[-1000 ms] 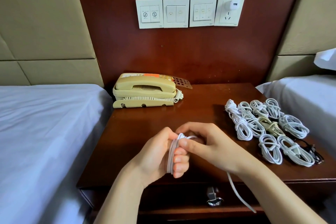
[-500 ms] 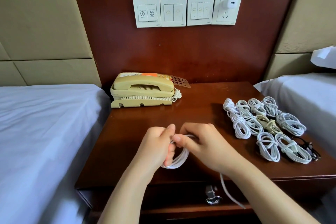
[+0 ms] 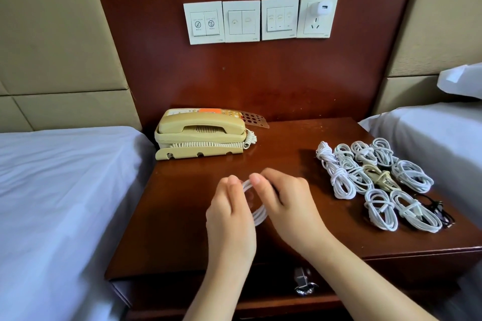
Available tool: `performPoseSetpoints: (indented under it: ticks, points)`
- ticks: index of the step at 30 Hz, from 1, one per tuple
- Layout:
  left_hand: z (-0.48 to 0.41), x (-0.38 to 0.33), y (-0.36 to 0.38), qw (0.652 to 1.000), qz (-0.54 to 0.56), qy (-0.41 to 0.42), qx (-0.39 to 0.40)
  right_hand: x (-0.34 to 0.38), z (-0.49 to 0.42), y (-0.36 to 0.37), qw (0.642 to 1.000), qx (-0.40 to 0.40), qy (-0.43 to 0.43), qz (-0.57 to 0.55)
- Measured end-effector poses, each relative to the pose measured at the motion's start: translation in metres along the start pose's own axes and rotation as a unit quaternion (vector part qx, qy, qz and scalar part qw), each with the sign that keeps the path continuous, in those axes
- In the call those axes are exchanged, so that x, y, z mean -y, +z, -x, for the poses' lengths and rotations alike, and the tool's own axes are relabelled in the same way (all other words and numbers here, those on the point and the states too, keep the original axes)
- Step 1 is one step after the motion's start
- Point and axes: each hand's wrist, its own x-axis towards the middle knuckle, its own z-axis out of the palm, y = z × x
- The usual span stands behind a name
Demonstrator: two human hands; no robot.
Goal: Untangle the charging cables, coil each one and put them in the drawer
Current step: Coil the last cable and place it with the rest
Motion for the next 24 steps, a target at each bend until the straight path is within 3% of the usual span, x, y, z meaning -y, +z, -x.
performPoseSetpoints:
  ticks: [4, 10, 16, 24]
  points:
    - [0.001, 0.0, 0.0, 0.999, -0.022, -0.02, 0.021, 0.002, 0.001, 0.002, 0.997, -0.06, 0.022, -0.035]
    - [-0.007, 0.0, -0.006, 0.989, -0.087, 0.089, -0.079, 0.015, 0.006, 0.011, 0.997, -0.068, 0.033, -0.033]
    - [-0.001, 0.0, -0.006, 0.978, -0.097, 0.174, -0.062, 0.014, 0.006, 0.016, 0.99, -0.134, 0.026, -0.044]
    - [-0.01, 0.0, -0.013, 0.971, -0.146, 0.181, -0.049, 0.013, 0.002, 0.003, 0.991, -0.056, 0.008, -0.125]
